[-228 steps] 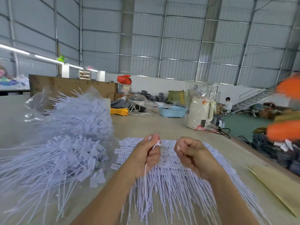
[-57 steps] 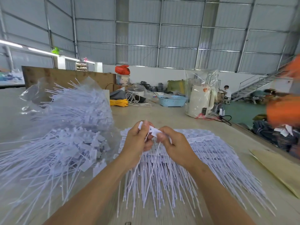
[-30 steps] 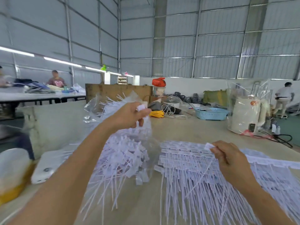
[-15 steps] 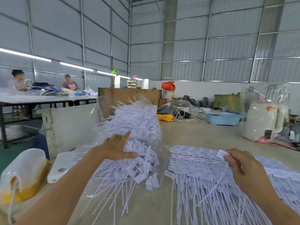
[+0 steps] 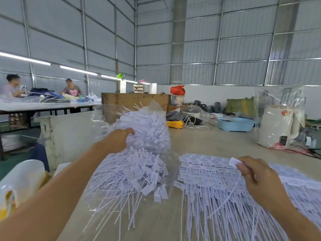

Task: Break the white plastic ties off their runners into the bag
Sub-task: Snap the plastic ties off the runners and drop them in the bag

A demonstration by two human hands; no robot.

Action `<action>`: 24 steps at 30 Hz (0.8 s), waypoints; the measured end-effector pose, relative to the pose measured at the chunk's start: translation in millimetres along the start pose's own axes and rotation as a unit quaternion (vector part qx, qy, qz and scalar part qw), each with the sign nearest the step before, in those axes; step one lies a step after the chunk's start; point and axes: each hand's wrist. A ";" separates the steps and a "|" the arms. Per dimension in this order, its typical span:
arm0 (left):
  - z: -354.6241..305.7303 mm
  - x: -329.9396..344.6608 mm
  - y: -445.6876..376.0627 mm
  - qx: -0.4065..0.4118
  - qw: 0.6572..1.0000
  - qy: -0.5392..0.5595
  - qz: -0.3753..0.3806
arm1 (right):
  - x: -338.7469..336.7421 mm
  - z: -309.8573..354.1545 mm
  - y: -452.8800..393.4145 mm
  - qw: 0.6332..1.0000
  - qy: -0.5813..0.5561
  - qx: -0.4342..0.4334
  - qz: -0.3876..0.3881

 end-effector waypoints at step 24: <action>-83.8 1.7 47.7 0.063 0.965 -0.174 -0.185 | -3.5 5.7 -0.8 1.000 0.006 -0.021 0.015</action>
Point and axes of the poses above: each hand's wrist, its own y-axis away from the middle knuckle, its own x-axis out of the palm, z = x × y, and after that the axes turned 4 degrees about x, right-handed
